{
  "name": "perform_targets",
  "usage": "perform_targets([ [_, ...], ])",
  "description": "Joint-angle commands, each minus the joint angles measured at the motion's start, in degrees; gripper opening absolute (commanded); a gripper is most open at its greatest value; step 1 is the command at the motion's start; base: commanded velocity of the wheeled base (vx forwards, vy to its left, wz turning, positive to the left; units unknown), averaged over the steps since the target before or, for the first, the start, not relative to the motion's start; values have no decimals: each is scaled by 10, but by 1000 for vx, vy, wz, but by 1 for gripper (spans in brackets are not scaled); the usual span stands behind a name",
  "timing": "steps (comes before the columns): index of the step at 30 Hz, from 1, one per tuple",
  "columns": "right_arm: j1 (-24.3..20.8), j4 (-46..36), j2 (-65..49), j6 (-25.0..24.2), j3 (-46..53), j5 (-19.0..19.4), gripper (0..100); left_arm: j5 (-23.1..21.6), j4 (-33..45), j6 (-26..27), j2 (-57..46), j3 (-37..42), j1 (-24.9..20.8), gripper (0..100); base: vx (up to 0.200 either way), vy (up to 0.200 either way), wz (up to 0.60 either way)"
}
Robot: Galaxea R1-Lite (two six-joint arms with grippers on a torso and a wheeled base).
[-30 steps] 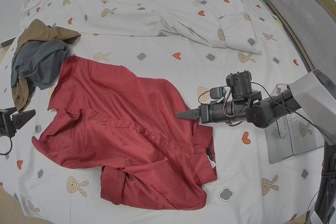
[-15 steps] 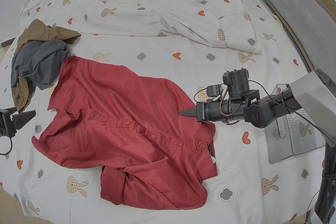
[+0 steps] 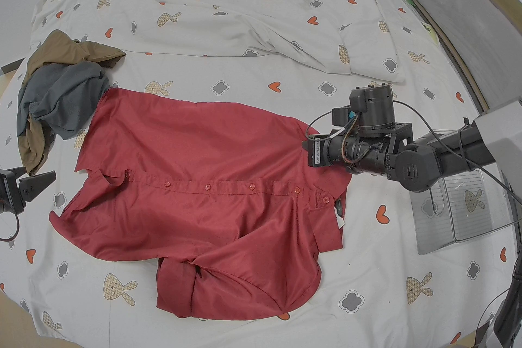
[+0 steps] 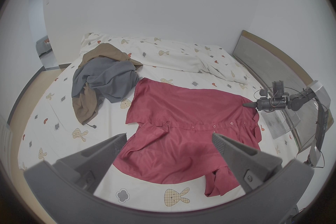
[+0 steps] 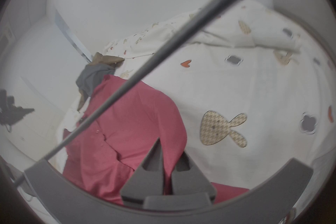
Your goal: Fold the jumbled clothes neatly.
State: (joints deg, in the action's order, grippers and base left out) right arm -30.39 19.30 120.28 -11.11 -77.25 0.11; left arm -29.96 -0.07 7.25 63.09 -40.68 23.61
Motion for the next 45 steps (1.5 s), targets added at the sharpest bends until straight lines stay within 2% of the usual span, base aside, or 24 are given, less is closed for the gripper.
perform_targets([
  [1,-56,3,-13,50,30,-51,0,0,0,0,1,1,0,100,0,0,0],
  [9,-69,-2,5,53,41,-56,0,0,0,0,0,1,0,100,0,0,0],
  [10,-70,-2,5,53,43,-56,100,0,0,0,0,1,0,100,0,0,0],
  [19,-71,-2,-42,46,54,-45,100,0,0,0,1,4,0,100,0,0,0],
  [20,-75,-2,-67,42,72,-23,100,0,0,1,3,4,-1,100,0,0,0],
  [22,-72,-2,-72,38,75,-15,100,0,0,1,3,4,-4,100,0,0,0],
  [26,-55,4,-82,20,72,-20,100,0,0,1,1,3,-5,100,0,0,0],
  [31,-64,1,-147,17,98,-20,100,0,-1,1,2,4,-5,100,0,0,0],
  [32,-88,-1,-175,15,121,-19,100,0,-1,1,2,5,-5,100,0,0,0],
  [33,-88,-1,-175,15,121,-19,100,0,-1,1,2,5,-5,100,0,0,0],
  [34,-134,-4,-198,5,161,-18,100,0,-1,1,1,5,-5,100,0,0,0],
  [36,-169,-14,-201,2,189,-19,100,0,0,1,1,5,-6,100,0,0,0],
  [39,-266,-82,-193,-5,226,-15,100,0,-1,6,0,8,-8,100,0,0,0],
  [40,-274,-88,-192,-8,227,-15,100,0,-1,7,0,8,-8,100,0,0,0],
  [42,-319,-113,-160,-32,220,-14,100,2,1,14,1,9,-8,100,0,0,0],
  [45,-339,-117,-117,-49,199,-17,100,3,2,15,4,10,-9,100,0,0,0],
])
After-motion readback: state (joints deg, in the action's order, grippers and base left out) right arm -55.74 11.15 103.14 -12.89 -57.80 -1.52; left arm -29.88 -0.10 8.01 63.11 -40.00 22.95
